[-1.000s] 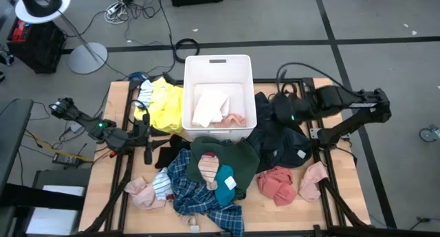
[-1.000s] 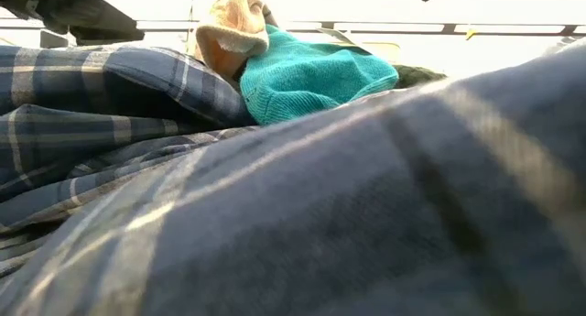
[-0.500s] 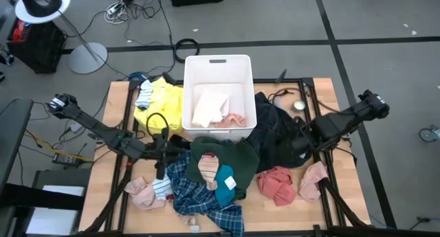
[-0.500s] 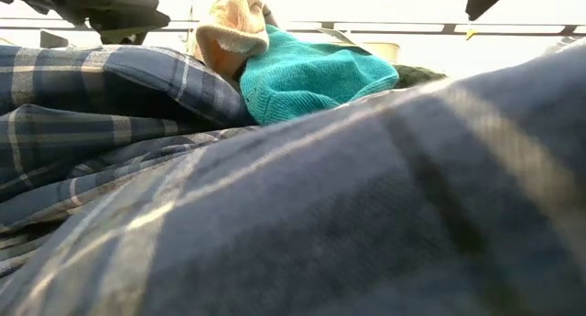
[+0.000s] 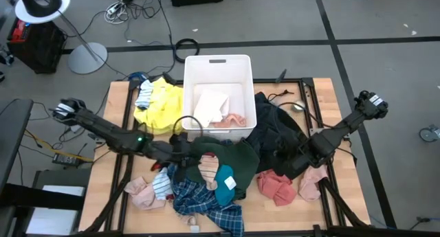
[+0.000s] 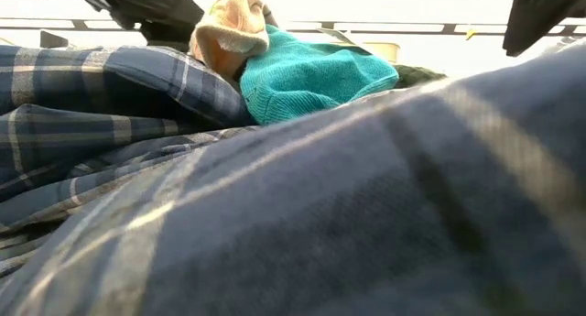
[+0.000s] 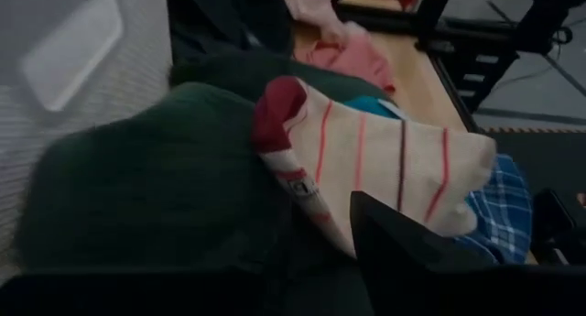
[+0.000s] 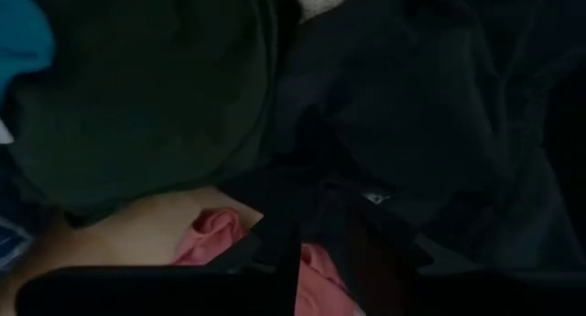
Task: Sort clothes
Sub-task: Put the light orange striped sock into the laundry bin
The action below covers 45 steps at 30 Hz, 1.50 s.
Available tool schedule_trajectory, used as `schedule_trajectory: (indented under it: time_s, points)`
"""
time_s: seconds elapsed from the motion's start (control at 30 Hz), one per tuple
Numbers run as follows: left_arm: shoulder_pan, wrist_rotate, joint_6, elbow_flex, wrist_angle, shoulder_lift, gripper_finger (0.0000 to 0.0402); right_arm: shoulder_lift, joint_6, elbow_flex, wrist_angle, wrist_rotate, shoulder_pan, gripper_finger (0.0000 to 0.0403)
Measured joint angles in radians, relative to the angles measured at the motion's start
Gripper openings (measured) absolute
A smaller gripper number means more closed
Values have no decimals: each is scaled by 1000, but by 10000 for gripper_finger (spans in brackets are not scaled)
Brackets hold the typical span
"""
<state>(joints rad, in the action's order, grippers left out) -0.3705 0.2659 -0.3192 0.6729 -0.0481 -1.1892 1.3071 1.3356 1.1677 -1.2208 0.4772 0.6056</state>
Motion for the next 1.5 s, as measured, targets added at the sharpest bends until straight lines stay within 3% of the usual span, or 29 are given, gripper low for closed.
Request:
schedule_trajectory:
  time_s: [0.23,0.47,0.57,0.8,0.97,1.23,1.5]
  points:
    - [65,-23,-7,58,0,-96,114,0,-1,-1,23,35,24,87]
    - [88,-38,83,117,6,-101,12,0,-1,-1,24,79,29,87]
    - [89,-55,135,182,18,-97,9,0,4,-1,29,80,29,86]
    - [89,-76,242,412,213,-65,2,0,1,-1,76,82,29,84]
    - [107,34,368,595,378,-51,1,19,-2,-1,84,91,29,83]
    - [232,64,474,820,568,-51,1,119,-3,-1,98,97,29,82]
    - [436,72,471,850,701,-52,2,217,-3,-1,142,98,29,82]
